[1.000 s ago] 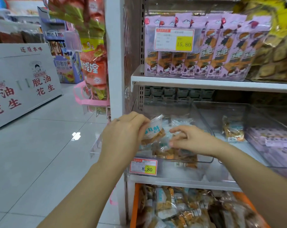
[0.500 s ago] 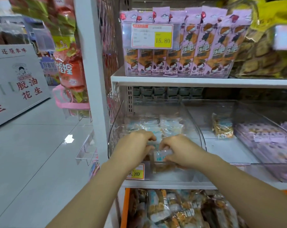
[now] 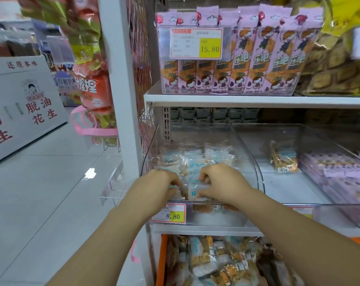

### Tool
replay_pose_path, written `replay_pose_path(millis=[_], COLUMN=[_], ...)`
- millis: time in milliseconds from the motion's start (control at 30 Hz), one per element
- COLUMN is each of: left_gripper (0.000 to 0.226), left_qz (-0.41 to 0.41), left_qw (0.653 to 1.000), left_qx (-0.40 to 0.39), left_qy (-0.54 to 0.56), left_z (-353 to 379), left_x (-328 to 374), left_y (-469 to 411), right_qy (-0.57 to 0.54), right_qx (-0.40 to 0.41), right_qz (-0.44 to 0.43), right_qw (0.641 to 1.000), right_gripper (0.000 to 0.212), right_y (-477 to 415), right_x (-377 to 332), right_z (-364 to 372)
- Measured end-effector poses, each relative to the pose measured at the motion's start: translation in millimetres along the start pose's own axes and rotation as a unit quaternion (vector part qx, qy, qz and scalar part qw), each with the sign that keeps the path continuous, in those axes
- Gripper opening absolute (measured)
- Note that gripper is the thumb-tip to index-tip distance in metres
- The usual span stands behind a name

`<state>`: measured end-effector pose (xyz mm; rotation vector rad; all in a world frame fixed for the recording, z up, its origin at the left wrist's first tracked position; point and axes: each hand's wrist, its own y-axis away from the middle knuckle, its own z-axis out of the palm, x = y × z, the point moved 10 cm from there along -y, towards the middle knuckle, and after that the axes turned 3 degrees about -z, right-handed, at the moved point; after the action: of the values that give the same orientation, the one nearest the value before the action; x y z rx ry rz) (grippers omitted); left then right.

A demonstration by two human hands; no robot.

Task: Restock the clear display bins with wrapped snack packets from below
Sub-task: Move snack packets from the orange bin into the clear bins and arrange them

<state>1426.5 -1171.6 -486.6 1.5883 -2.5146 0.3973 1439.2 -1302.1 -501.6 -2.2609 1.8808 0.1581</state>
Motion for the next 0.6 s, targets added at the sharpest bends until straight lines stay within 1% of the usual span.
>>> replay_pose_path(millis=[67, 100, 167, 200, 233, 300, 367, 433, 467, 533, 600], left_gripper=[0.024, 0.024, 0.019, 0.017, 0.016, 0.019, 0.020, 0.020, 0.020, 0.018, 0.020], left_qz=[0.008, 0.015, 0.049, 0.071, 0.097, 0.147, 0.180, 0.166, 0.139, 0.075, 0.004], left_qw=[0.999, 0.996, 0.983, 0.975, 0.968, 0.964, 0.968, 0.980, 0.986, 0.990, 0.986], left_qx=[0.049, 0.085, 0.170, 0.197, 0.211, 0.191, 0.133, 0.044, -0.005, -0.074, -0.110], left_qy=[-0.005, 0.004, 0.049, 0.075, 0.096, 0.116, 0.110, 0.098, 0.093, 0.089, 0.126], left_z=[-10.1, -16.4, -29.0, -31.3, -29.2, -8.6, 29.1, 80.8, 110.1, 162.0, 203.2], left_x=[5.7, 9.9, 20.6, 26.8, 34.9, 56.6, 77.0, 86.4, 85.1, 77.4, 65.6], left_y=[5.2, 9.9, 24.8, 33.0, 41.4, 56.3, 67.2, 73.3, 73.8, 75.5, 77.6], right_qy=[-0.022, -0.033, -0.051, -0.061, -0.074, -0.094, -0.095, -0.094, -0.089, -0.068, -0.044], right_qx=[0.026, 0.046, 0.111, 0.154, 0.192, 0.236, 0.215, 0.151, 0.106, 0.014, -0.058], right_qz=[0.008, 0.004, -0.026, -0.051, -0.078, -0.127, -0.132, -0.091, -0.060, -0.001, 0.051], right_qw=[0.999, 0.998, 0.992, 0.985, 0.975, 0.959, 0.963, 0.980, 0.989, 0.998, 0.996], right_gripper=[0.036, 0.035, 0.025, 0.018, 0.012, 0.006, 0.003, 0.004, 0.004, 0.009, 0.016], right_y=[11.3, 18.9, 39.5, 53.4, 69.5, 102.8, 128.4, 144.4, 150.3, 160.5, 170.3], right_x=[3.0, 3.4, 1.3, -1.6, -4.3, -3.8, 9.0, 38.4, 56.2, 92.9, 126.0], right_z=[-13.1, -20.6, -34.7, -41.6, -46.3, -43.6, -21.2, 16.0, 37.7, 83.0, 119.2])
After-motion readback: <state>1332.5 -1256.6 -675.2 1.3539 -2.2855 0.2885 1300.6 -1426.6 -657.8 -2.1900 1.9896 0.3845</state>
